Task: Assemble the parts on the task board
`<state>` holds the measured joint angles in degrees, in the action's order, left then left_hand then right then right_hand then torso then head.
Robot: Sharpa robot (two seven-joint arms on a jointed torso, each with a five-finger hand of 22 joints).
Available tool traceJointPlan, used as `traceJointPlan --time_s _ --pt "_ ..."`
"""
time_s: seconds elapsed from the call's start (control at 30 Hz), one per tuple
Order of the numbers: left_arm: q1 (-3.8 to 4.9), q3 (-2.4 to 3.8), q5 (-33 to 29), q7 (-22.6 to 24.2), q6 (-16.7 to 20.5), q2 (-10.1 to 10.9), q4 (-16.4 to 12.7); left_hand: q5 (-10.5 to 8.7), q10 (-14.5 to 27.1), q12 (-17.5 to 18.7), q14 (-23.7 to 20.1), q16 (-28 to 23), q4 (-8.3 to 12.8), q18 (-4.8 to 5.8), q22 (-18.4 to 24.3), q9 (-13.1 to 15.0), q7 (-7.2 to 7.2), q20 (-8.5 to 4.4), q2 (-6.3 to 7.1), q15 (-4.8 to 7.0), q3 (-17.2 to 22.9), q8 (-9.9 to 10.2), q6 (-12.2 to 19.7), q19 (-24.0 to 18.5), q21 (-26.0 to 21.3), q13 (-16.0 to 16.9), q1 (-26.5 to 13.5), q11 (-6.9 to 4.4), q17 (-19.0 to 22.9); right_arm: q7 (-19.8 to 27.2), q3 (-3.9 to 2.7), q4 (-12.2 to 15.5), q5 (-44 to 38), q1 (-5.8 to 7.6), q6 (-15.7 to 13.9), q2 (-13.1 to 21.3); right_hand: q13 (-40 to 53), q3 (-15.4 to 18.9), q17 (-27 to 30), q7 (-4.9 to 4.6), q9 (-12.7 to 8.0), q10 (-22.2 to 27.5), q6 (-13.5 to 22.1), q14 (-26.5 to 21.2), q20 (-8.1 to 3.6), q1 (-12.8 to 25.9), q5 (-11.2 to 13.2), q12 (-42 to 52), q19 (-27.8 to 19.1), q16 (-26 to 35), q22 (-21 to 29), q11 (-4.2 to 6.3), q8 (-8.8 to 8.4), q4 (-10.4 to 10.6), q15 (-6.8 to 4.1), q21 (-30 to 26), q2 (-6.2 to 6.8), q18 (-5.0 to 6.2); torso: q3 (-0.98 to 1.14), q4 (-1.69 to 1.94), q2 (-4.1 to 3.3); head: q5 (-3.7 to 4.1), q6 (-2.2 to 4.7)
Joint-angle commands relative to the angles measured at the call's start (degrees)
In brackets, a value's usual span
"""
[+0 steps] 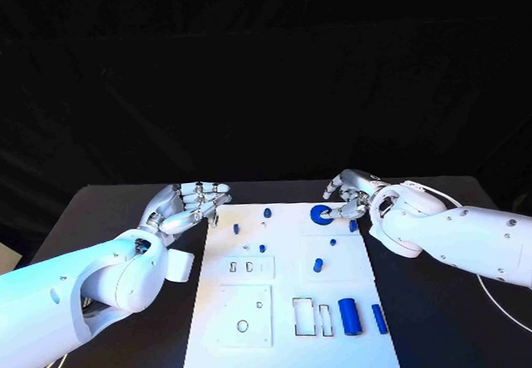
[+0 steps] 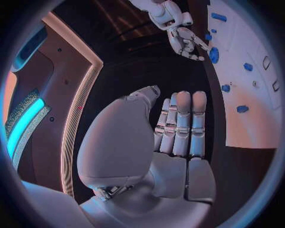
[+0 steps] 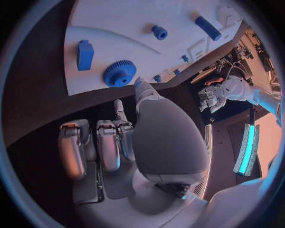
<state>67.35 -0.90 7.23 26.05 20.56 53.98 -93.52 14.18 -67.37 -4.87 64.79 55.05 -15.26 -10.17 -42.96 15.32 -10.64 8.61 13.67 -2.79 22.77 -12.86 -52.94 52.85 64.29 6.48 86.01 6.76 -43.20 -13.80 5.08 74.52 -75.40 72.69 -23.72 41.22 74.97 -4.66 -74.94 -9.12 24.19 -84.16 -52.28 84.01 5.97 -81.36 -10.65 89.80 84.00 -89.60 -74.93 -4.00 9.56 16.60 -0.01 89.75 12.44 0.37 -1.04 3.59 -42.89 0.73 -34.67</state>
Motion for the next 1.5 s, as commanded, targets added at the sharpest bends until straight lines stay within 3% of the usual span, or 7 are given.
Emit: traceJointPlan --time_s 0.03,0.6,0.73,0.9,1.0,1.27,1.5 --pt "0.05 0.05 -0.32 0.60 -0.98 -0.17 -0.04 -0.28 0.41 0.17 -0.40 0.21 0.11 0.54 -0.05 0.05 -0.02 -0.03 -0.15 0.01 0.38 -0.30 0.37 0.32 0.19 0.05 -0.19 0.09 0.05 -0.79 0.09 -0.94 0.84 -0.19 1.28 -0.79 15.03 0.25 -15.06 0.04 0.10 -5.84 0.47 5.99 0.24 -0.09 -0.29 0.20 6.00 -0.40 -15.07 -0.41 0.34 -0.07 0.27 0.25 -0.73 -0.37 -0.03 -0.04 0.03 -0.06 -0.13" --pt "0.05 0.05 -0.32 0.56 -1.06 -0.22 0.01 -0.28 0.43 0.15 -0.35 0.28 0.12 0.53 -0.05 0.07 -0.02 -0.02 -0.16 0.01 0.40 -0.31 0.39 0.29 0.22 0.06 -0.19 0.09 0.06 -1.29 0.47 -4.04 -0.60 -0.91 3.15 -3.18 15.03 -0.79 -15.06 -0.01 0.19 -5.84 0.24 5.99 0.39 -1.33 -2.95 0.20 6.00 -0.40 -15.07 -0.47 0.74 -0.15 0.38 0.25 -1.41 -0.37 0.02 -0.06 0.05 -0.25 -0.36" --pt "0.05 0.05 -0.32 0.54 -1.05 -0.20 0.01 -0.28 0.44 0.15 -0.34 0.30 0.12 0.53 -0.07 0.08 -0.01 -0.02 -0.18 0.01 0.42 -0.32 0.39 0.30 0.25 0.07 -0.19 0.09 0.06 -1.41 0.58 -4.41 -1.01 -1.05 3.43 -3.51 15.03 -1.69 -15.06 0.04 0.20 -5.84 -0.13 5.99 0.38 -1.85 -5.71 0.20 6.00 -0.40 -15.07 -0.41 0.95 -0.20 0.35 0.25 -1.68 -0.37 0.03 -0.08 0.03 -0.33 -0.40" --pt "0.05 0.05 -0.32 0.50 -1.03 -0.18 0.02 -0.27 0.46 0.13 -0.30 0.37 0.13 0.53 -0.13 0.11 -0.01 -0.02 -0.22 0.02 0.46 -0.33 0.41 0.30 0.32 0.08 -0.19 0.09 0.08 -1.51 0.65 -4.54 -1.31 -1.14 3.42 -3.68 15.03 -2.78 -15.06 0.19 0.21 -5.84 -0.78 5.99 0.33 -2.43 -5.56 0.20 6.00 -0.40 -15.07 -0.30 1.23 -0.30 0.26 0.25 -2.16 -0.37 0.02 -0.10 0.06 -0.37 -0.47" --pt "0.05 0.05 -0.32 0.49 -1.02 -0.16 0.02 -0.27 0.46 0.13 -0.30 0.37 0.13 0.53 -0.13 0.11 -0.01 -0.02 -0.22 0.02 0.46 -0.33 0.41 0.30 0.32 0.08 -0.19 0.09 0.08 -1.47 0.67 -4.56 -1.39 -1.17 3.28 -3.71 15.03 -5.34 -15.06 0.53 0.10 -5.84 -2.03 5.99 0.09 -3.14 -3.24 0.20 6.00 -0.40 -15.07 0.00 1.57 -0.28 -0.04 0.25 -2.63 -0.37 0.01 -0.08 0.06 -0.38 -0.50" --pt "0.06 0.05 -0.32 0.47 -1.01 -0.10 0.01 -0.25 0.50 0.12 -0.28 0.44 0.15 0.53 -0.16 0.14 -0.01 -0.01 -0.30 0.02 0.53 -0.35 0.42 0.29 0.38 0.10 -0.18 0.08 0.10 -0.78 0.69 -3.72 -3.89 -1.24 -0.90 -3.67 15.03 -10.45 -15.06 1.69 0.03 -5.84 -5.01 5.99 -0.74 -4.03 -3.53 0.20 6.00 -0.40 -15.07 1.04 2.54 -0.93 -1.00 0.25 -2.82 -0.37 0.05 -0.14 0.08 -0.49 -0.42" --pt "0.06 0.05 -0.32 0.47 -0.98 -0.11 0.09 -0.25 0.50 0.12 -0.28 0.44 0.15 0.53 -0.16 0.14 -0.01 -0.01 -0.30 0.02 0.53 -0.35 0.42 0.29 0.38 0.10 -0.18 0.08 0.10 -0.57 0.66 0.15 -8.21 -1.21 -5.54 -2.97 15.03 -13.58 -15.06 2.16 0.06 -5.84 -6.13 5.99 -1.17 -4.36 -3.63 0.20 6.00 -0.40 -15.07 1.51 2.96 -1.81 -1.40 0.25 -2.14 -0.37 0.07 -0.16 0.11 -0.64 -0.39"
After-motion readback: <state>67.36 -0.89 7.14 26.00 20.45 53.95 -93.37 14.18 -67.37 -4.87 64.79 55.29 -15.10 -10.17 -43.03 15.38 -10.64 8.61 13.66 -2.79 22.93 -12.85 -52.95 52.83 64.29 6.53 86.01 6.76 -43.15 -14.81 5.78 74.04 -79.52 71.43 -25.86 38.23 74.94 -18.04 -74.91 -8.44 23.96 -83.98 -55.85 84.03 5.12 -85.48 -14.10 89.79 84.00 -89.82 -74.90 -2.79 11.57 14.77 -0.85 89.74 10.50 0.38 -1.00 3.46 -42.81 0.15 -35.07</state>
